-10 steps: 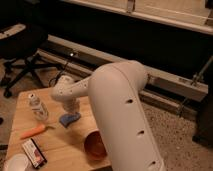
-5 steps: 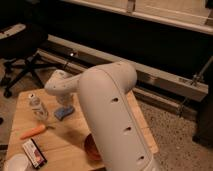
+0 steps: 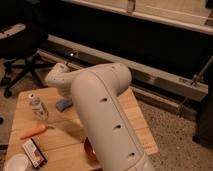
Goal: Wipe the white sponge on the table
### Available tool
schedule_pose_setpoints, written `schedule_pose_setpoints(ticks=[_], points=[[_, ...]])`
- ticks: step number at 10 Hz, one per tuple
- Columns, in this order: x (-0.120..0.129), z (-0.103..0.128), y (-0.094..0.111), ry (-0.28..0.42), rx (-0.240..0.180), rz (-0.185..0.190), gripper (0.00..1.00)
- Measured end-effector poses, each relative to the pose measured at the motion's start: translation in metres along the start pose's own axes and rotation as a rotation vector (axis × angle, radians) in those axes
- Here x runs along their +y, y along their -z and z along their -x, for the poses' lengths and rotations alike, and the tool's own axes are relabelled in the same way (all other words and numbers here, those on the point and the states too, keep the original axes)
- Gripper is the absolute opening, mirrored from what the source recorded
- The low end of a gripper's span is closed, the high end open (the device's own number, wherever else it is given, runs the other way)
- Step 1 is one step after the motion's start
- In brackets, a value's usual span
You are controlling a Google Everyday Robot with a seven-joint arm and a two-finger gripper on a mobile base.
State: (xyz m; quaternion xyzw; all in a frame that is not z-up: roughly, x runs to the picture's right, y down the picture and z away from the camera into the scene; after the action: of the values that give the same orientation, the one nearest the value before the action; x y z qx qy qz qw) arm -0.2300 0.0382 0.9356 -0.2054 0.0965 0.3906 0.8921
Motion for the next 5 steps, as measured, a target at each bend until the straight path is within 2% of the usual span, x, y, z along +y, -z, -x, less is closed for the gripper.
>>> schedule_pose_setpoints(ticks=[5], points=[[-0.051, 0.002, -0.010, -0.091, 0.024, -0.059, 0.15]])
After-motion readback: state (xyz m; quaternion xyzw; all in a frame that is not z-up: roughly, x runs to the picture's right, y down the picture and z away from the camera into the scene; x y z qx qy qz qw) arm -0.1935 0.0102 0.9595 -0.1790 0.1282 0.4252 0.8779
